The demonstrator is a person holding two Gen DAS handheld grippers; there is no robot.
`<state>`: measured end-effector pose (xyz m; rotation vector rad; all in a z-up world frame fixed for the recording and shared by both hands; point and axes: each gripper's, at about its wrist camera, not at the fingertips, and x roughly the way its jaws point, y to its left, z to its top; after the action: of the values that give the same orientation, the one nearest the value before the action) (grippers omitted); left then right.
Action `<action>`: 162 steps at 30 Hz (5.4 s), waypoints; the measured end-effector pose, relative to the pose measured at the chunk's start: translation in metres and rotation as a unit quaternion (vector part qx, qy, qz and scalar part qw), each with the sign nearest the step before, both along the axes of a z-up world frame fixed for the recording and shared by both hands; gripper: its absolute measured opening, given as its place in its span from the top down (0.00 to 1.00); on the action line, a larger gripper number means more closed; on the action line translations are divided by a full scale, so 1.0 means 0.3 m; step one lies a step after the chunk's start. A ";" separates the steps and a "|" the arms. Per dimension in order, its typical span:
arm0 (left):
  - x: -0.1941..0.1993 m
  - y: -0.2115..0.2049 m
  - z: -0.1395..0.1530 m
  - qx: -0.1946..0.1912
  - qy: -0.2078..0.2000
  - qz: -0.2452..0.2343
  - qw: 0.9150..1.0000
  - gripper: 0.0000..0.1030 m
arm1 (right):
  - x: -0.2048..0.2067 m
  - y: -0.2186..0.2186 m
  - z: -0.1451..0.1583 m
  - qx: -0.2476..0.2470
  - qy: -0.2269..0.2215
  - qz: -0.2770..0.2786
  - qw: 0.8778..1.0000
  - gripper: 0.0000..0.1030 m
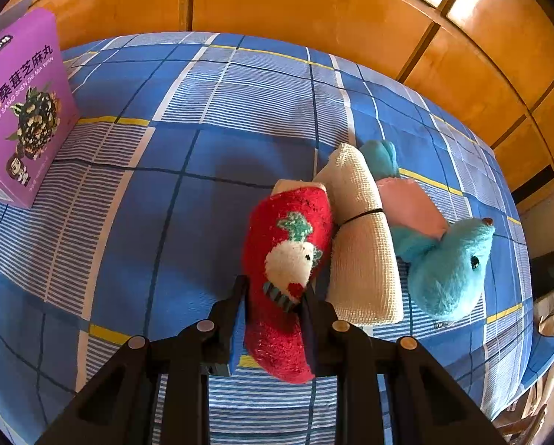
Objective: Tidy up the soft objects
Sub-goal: 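Grasp the red Christmas sock with the right tool and lift it, then carry the red sock with the right tool into the gold tray and release it, then move both tools back to the teal plush bear and cream mesh roll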
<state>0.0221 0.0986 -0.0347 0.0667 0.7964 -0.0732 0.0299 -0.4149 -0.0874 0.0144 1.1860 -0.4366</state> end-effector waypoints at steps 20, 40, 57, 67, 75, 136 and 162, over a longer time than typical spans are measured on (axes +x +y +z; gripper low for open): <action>0.013 -0.015 -0.029 0.010 0.014 -0.014 1.000 0.18 | 0.291 -0.027 0.473 0.017 -0.098 0.003 0.995 0.83; 0.030 0.036 -0.030 0.014 0.010 0.011 1.000 0.18 | 0.193 1.004 0.654 0.095 -0.183 0.452 0.868 0.83; 0.079 0.226 -0.014 -0.005 0.002 0.096 0.995 0.18 | 0.218 1.426 0.115 0.193 0.013 0.502 0.843 0.83; 0.080 0.240 -0.026 -0.013 0.007 0.109 0.994 0.16 | 0.227 1.399 0.082 0.250 0.005 0.462 0.851 0.60; 0.066 0.239 0.001 -0.014 -0.012 0.114 0.993 0.16 | 0.176 1.346 0.153 0.240 -0.027 0.451 0.859 0.59; -0.158 -0.560 0.235 0.003 -0.062 -0.363 0.930 0.16 | -0.195 -0.494 0.245 0.130 -0.193 -0.214 0.949 0.59; -0.088 -1.123 0.157 0.117 0.015 -0.540 0.833 0.21 | -0.127 -0.589 0.132 0.066 -0.095 -0.165 0.979 0.64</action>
<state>-0.0042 -0.2383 0.0124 0.7537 0.7097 -1.0586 -0.0082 -0.5916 -0.0476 0.3654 1.0231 -0.6320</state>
